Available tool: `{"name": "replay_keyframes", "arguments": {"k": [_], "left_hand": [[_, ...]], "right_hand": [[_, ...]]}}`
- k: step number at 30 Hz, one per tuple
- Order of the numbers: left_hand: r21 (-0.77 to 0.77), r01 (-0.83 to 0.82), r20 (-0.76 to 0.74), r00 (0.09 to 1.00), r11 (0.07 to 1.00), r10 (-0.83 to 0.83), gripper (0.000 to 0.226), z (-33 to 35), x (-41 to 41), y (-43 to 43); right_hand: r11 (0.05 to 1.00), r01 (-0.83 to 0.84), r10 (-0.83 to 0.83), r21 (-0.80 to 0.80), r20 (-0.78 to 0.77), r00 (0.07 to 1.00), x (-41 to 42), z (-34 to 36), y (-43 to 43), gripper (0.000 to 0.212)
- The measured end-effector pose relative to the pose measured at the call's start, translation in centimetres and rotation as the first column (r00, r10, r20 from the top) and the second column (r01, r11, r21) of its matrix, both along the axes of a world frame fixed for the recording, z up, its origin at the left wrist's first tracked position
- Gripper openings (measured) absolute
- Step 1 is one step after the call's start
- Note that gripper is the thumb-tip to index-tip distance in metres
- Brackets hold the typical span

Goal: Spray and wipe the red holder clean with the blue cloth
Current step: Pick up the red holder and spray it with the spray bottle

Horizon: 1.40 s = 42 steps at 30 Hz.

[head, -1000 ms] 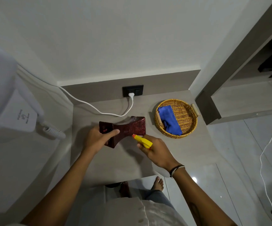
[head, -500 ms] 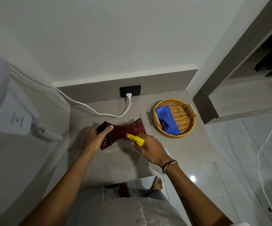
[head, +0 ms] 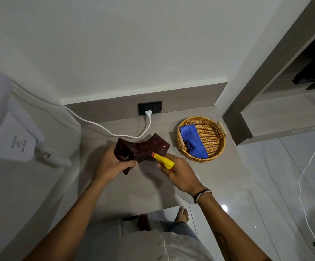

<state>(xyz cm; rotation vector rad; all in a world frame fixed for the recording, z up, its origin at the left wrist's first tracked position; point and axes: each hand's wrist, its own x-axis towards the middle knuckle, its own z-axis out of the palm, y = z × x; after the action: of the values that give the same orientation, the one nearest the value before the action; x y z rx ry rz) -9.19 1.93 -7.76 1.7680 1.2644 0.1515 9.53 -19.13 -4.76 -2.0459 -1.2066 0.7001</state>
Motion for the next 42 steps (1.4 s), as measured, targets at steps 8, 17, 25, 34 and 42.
{"name": "replay_keyframes", "arguments": {"k": [8, 17, 25, 34, 42], "left_hand": [[-0.196, -0.232, 0.07, 0.966, 0.953, 0.25, 0.053, 0.0, 0.5, 0.9], [-0.328, -0.261, 0.027, 0.958, 0.908, 0.285, 0.071, 0.6, 0.1, 1.0], [-0.314, -0.278, 0.022, 0.954, 0.908, 0.3, 0.072, 1.2, 0.5, 0.7], [0.003, -0.134, 0.039, 0.99, 0.991, 0.133, 0.062, 3.4, 3.2, -0.3], [0.513, 0.381, -0.402, 0.898, 0.769, -0.177, 0.09, 6.9, 6.0, -2.9]], "right_hand": [[0.998, -0.063, 0.063, -0.004, 0.035, 0.997, -0.6, 0.0, 0.9, 0.02], [0.997, -0.065, 0.068, -0.033, 0.096, 0.993, -0.6, -0.3, 2.3, 0.018], [0.998, -0.044, 0.048, -0.053, 0.072, 0.996, 0.4, -1.1, 1.5, 0.024], [0.94, 0.316, -0.312, 0.127, -0.048, 0.949, 8.3, 1.2, -1.7, 0.029], [0.868, 0.485, -0.495, 0.105, 0.238, 0.835, 20.1, 1.2, -2.1, 0.056]]}}
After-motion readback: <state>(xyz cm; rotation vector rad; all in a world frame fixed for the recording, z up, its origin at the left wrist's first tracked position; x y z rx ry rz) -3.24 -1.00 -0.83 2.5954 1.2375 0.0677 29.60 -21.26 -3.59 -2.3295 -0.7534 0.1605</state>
